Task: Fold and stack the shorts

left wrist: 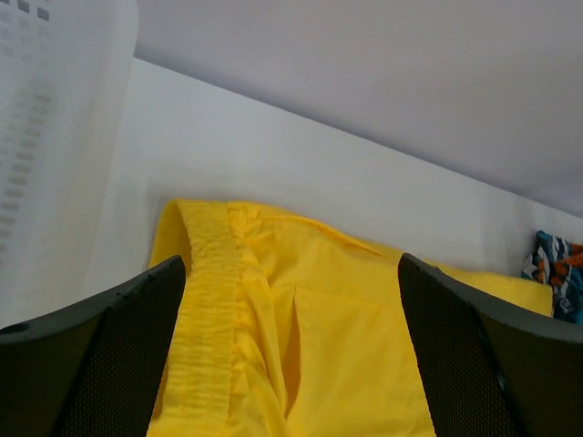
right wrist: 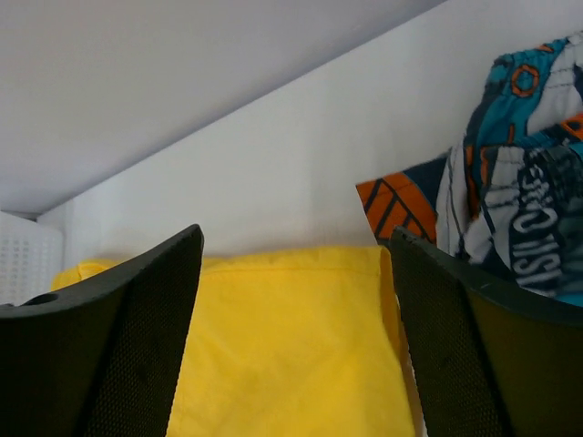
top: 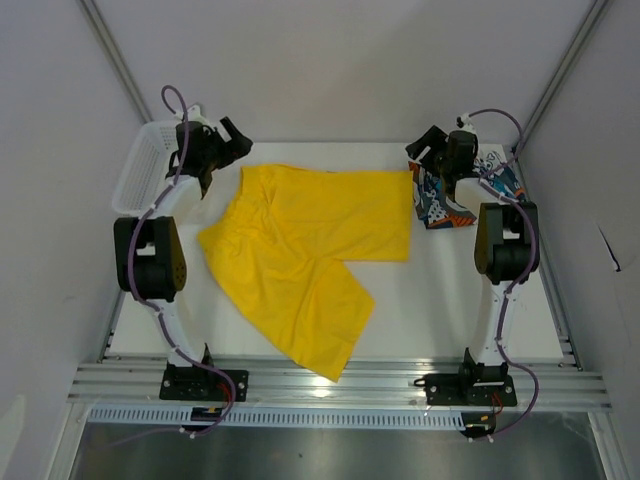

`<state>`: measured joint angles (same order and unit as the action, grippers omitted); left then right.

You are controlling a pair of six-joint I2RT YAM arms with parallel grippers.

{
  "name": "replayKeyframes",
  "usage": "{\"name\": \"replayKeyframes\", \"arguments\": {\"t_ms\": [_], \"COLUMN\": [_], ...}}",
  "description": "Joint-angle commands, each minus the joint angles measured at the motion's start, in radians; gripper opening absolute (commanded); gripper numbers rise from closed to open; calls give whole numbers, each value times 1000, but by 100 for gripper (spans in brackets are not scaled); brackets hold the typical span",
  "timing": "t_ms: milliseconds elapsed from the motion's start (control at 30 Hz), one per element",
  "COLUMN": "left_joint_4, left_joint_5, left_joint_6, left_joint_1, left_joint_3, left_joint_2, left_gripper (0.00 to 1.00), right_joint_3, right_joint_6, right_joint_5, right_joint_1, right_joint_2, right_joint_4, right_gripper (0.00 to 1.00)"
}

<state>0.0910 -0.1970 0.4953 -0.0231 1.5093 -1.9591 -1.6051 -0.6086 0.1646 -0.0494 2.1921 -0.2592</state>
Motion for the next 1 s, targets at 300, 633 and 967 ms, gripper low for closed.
{"name": "replayKeyframes", "arguments": {"t_ms": [300, 633, 967], "left_joint_4": [-244, -205, -156], "left_joint_5": [102, 201, 269], "left_joint_6": [-21, 95, 134], "left_joint_1": [58, 52, 32], "left_joint_3": [-336, -737, -925], "left_joint_2": [498, 804, 858], "left_gripper": [99, 99, 99], "right_joint_3": [425, 744, 689], "right_joint_6": [64, 29, 36], "right_joint_5": [73, -33, -86], "right_joint_1": [-180, -530, -593], "right_joint_2": [-441, -696, -504], "right_joint_4": [35, 129, 150], "right_gripper": [61, 42, 21]}}
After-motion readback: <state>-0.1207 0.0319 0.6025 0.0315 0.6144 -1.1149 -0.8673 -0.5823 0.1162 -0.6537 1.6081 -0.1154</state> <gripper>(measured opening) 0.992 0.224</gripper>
